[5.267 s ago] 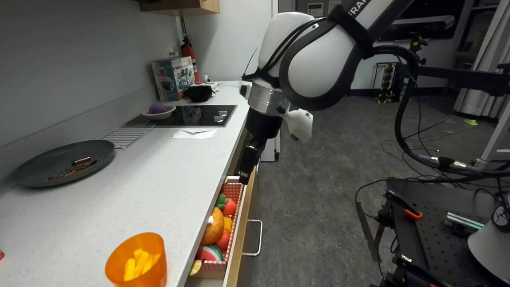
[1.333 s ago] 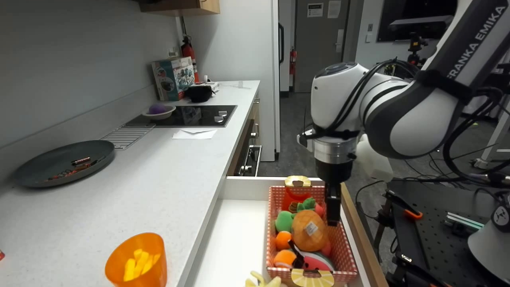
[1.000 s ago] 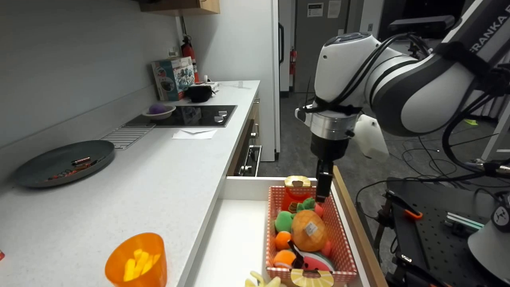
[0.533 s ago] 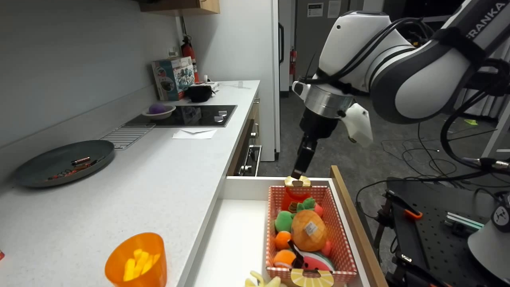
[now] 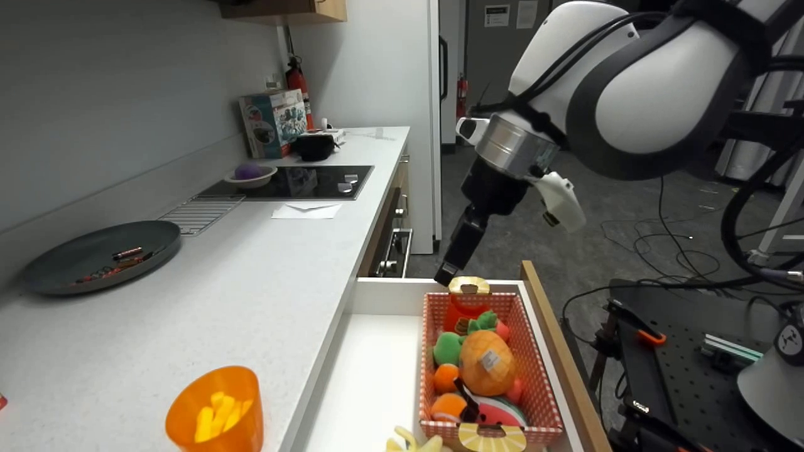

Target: Open the top drawer of the bottom cabinet.

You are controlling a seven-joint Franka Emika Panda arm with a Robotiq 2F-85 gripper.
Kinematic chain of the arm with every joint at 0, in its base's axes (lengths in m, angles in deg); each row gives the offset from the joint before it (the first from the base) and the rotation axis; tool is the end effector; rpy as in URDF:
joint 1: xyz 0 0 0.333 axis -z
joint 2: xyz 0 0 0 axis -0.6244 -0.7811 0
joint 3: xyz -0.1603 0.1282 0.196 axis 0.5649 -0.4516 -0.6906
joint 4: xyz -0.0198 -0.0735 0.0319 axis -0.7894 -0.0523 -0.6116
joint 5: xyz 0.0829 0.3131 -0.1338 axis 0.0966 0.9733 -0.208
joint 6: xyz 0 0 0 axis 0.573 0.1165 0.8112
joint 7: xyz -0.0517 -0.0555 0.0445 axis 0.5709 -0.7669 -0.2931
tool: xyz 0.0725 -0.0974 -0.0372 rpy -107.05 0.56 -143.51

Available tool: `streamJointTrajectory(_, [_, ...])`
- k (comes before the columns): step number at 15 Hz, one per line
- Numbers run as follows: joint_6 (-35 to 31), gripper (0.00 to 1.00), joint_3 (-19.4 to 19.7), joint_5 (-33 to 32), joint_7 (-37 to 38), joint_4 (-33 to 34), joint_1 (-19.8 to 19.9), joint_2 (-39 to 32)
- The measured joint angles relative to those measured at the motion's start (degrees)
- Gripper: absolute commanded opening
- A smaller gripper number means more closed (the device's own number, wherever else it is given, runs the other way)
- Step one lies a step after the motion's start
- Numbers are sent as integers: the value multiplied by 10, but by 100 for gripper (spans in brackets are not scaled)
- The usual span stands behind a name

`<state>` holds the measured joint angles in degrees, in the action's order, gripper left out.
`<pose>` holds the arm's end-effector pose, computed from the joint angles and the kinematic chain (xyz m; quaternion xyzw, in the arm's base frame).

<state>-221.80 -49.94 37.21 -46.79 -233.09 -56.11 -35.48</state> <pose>0.4129 0.0491 0.3079 -0.9745 -0.0406 -0.2103 0.0671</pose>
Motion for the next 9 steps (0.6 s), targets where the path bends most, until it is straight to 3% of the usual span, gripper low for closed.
streamJointTrajectory(2, [16,100,24,42,-37,-1,-40,16])
streamJointTrajectory(9, [22,100,32,46,-42,-4,-45,26])
